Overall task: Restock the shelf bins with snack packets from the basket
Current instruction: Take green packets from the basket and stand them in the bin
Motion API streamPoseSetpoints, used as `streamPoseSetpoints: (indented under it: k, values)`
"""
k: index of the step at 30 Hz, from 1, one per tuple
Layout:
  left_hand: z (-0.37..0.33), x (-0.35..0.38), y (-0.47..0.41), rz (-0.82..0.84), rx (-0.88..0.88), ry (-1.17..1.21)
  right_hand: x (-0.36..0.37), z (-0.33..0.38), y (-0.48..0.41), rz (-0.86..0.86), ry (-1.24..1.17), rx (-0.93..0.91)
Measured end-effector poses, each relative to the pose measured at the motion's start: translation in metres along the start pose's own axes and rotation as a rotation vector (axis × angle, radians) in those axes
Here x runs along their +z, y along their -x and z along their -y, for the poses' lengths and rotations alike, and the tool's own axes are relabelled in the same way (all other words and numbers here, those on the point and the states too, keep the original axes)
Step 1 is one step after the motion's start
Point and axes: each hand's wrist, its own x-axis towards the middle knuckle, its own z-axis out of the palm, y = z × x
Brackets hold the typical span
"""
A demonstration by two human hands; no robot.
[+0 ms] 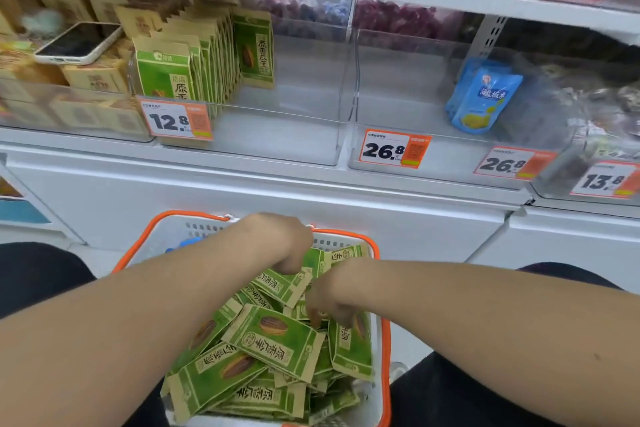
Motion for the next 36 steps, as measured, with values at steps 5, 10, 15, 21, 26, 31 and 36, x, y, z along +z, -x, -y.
streamPoseSetpoints:
  k: [5, 10, 15, 21, 26, 31, 36]
  values:
    - [0.000, -0.002, -0.003, -0.023, 0.000, -0.023, 0.014, 0.005, -0.011, 0.017, 0.084, 0.037]
    - [-0.001, -0.007, -0.005, -0.049, -0.009, -0.032, 0.006, -0.010, -0.007, -0.111, 0.087, 0.042]
    - [0.008, -0.020, -0.002, 0.029, -0.078, -0.047, -0.022, -0.045, 0.019, -0.267, -0.336, 0.102]
    - [0.043, -0.032, 0.006, 0.127, -0.146, 0.214, -0.041, -0.066, 0.040, -0.635, -0.659, 0.180]
    - [0.051, -0.044, 0.021, -0.122, -0.282, 0.444, -0.054, -0.052, 0.046, -0.913, -0.873, 0.307]
    - [0.074, -0.042, 0.019, -0.646, -0.374, 0.727, -0.074, -0.046, 0.063, -1.239, -0.975, 0.546]
    - [0.076, -0.065, 0.042, -1.318, -0.337, 0.916, -0.095, -0.057, 0.088, -1.585, -0.999, 0.647]
